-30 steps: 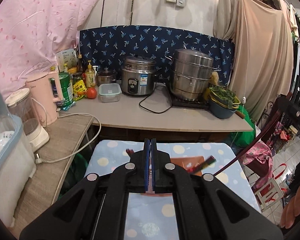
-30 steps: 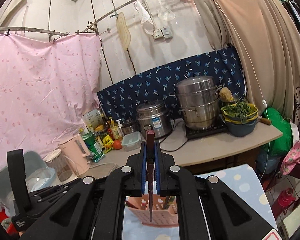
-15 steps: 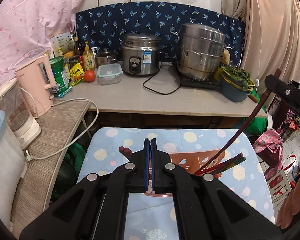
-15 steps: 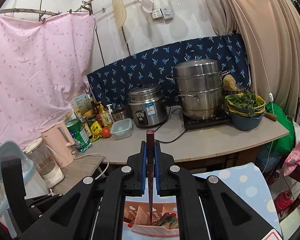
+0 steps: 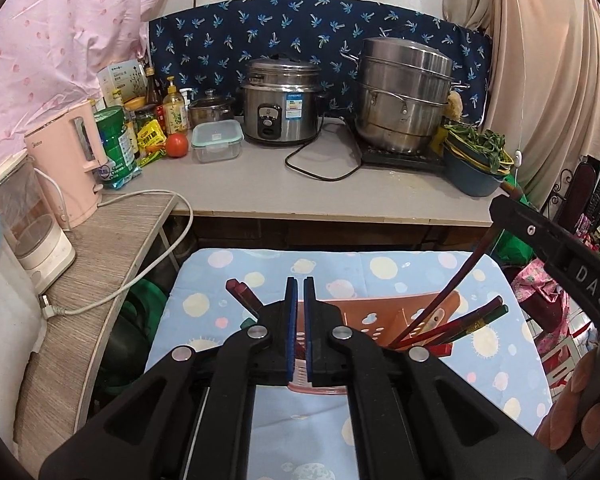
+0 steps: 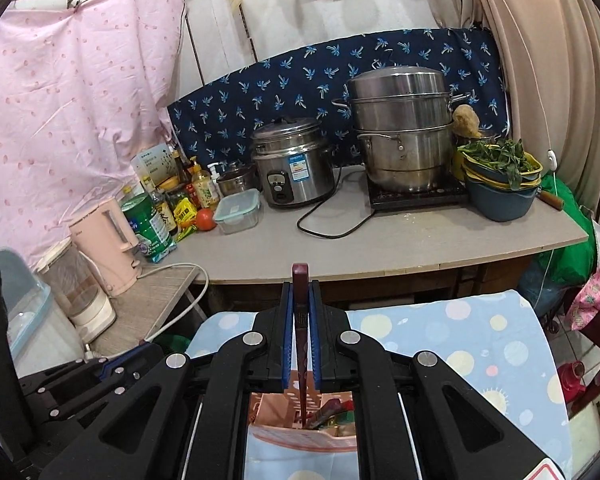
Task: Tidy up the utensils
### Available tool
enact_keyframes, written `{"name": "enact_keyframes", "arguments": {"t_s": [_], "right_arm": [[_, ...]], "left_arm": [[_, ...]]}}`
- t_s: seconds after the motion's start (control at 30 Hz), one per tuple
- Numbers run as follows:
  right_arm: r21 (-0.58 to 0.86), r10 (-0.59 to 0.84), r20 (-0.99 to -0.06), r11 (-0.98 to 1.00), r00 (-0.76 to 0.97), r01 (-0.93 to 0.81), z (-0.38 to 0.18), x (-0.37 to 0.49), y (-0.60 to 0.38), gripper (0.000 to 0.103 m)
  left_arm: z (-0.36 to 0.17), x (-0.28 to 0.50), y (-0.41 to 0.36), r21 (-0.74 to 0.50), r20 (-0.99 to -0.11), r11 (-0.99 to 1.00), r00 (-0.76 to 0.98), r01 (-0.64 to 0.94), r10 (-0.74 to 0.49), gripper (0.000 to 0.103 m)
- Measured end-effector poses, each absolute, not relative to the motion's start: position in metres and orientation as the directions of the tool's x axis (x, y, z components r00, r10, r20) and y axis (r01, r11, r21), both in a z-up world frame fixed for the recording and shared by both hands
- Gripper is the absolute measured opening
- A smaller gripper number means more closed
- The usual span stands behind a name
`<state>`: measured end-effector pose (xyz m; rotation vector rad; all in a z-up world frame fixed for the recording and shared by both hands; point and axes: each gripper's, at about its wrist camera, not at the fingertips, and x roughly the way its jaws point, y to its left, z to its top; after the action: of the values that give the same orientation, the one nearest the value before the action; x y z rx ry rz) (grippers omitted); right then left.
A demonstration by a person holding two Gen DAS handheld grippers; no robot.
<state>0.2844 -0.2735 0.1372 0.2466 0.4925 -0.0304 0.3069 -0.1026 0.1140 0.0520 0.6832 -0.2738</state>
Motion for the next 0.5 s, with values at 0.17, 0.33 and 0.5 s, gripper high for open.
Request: {"name": "enact_keyframes", "arguments": {"t_s": [0.17,0.33,0.5], "right_arm": [[0.237,0.028,-0.458,0.967,0.888,0.092,0.141,0.275,-0.277,0.025],[0.238,0.032,-0.451,0.967,0.892,0.086,0.148,0.262,-0.277,0.028],[0.225,0.036,-0.443,0.972,0.896,0.073,0.154,0.244,-0.272,0.032]], "left_arm": [[0.119,0.300,-0.100,-0.054,-0.612,0.966,0.756,0.254,-0.233,0.033],[0.131,0.284,-0.099,-0.031,-0.565,0.971,0.797,0.235,-0.211,0.051],[0.139,0.269,-0.098,-0.024,-0.550,0.972,0.809,0.234,-0.209,0.051]]}}
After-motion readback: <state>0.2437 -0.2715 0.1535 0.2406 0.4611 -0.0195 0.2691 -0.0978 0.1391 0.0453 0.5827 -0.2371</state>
